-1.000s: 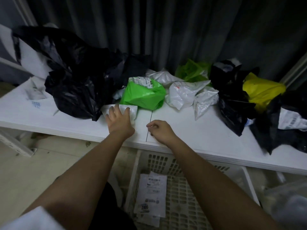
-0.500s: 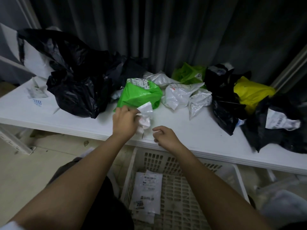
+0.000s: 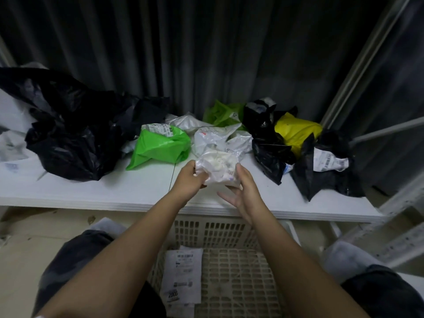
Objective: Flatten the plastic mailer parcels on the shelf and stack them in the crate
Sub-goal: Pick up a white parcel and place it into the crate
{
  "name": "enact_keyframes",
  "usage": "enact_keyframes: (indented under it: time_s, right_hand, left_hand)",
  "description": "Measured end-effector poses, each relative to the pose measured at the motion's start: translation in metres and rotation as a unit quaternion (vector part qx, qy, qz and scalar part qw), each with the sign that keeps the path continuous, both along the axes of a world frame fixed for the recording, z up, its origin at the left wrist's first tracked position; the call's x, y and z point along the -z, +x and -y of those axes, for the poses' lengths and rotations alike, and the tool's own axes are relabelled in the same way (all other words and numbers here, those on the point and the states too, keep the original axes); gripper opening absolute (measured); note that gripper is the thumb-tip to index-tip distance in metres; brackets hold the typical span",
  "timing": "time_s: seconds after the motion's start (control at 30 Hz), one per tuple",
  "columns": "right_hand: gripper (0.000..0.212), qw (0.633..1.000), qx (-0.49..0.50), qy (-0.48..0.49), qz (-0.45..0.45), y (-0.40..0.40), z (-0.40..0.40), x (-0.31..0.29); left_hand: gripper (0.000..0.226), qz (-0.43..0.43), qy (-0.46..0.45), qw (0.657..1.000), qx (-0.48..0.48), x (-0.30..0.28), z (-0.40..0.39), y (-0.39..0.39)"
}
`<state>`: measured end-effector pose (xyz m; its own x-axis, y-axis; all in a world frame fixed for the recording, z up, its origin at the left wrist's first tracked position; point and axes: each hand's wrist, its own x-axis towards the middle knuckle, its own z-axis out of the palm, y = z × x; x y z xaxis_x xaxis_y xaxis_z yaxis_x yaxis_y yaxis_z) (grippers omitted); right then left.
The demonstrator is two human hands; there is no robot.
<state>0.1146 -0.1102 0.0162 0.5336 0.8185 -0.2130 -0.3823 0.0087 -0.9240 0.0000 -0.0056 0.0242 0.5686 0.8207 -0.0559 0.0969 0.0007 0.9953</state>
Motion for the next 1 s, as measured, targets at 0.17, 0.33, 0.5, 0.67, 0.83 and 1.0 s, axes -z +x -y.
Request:
enact_keyframes:
  time_s: [0.17,0.33,0.5,0.67,0.83,1.0]
  right_hand:
    - [0.043,0.995,0.045,-0.016,0.093,0.013,-0.01,0.005]
    - [0.045,0.962,0.073,-0.083,0.248,0.029,-0.032,0.03]
    - [0.045,0.947,0.043,-0.097,0.302,0.035,-0.056,0.06]
    - [0.05,0.917,0.018,-0.096,0.388,0.038,-0.07,0.071]
    - [0.062,0.887,-0.076,-0.139,0.433,0.05,-0.074,0.077]
    - [0.074,0.847,-0.198,-0.192,0.455,0.065,-0.075,0.069]
  left_hand:
    - [0.033,-0.042,0.013,0.999,-0.015,0.009,-0.001,0.011]
    - [0.058,-0.066,0.021,0.997,-0.043,0.02,-0.015,0.018]
    - [0.051,-0.159,0.283,0.946,-0.023,0.046,-0.034,0.025]
    - [0.063,-0.26,0.351,0.899,0.04,0.066,-0.05,0.038]
    - [0.068,-0.346,0.341,0.87,0.088,0.081,-0.056,0.046]
    - [0.069,-0.378,0.33,0.856,0.12,0.083,-0.061,0.045]
